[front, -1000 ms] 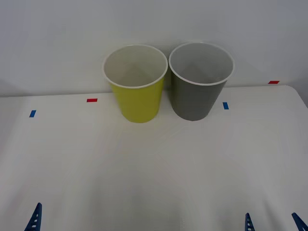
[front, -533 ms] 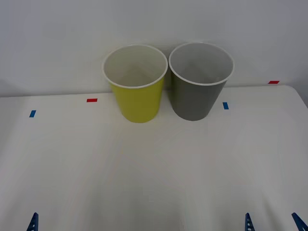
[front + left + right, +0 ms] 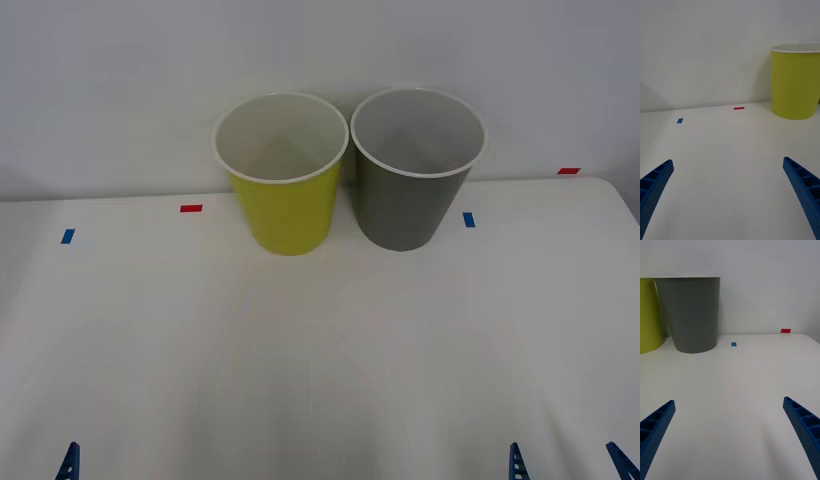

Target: Put cans in the gray bin and PET bottles in the light green bin.

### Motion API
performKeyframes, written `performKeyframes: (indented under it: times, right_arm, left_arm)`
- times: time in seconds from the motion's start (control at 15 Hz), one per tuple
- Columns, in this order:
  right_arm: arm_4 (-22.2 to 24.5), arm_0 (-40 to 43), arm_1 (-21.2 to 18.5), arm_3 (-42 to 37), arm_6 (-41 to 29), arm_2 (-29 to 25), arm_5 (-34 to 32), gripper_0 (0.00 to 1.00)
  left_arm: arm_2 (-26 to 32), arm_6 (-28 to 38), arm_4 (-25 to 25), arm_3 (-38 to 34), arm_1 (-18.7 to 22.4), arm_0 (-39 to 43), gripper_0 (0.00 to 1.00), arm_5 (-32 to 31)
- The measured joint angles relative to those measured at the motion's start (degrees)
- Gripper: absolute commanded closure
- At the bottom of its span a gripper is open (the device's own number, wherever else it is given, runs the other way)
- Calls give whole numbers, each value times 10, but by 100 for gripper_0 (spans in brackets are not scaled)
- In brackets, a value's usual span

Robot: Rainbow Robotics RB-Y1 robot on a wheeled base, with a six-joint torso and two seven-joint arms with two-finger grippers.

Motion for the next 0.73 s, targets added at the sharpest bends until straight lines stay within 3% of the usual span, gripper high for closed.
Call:
performKeyframes:
  times: [0.73]
  right_arm:
    - [0,0,0,0,0,0,0,0]
  left_arm:
    - [0,0,0,0,0,0,0,0]
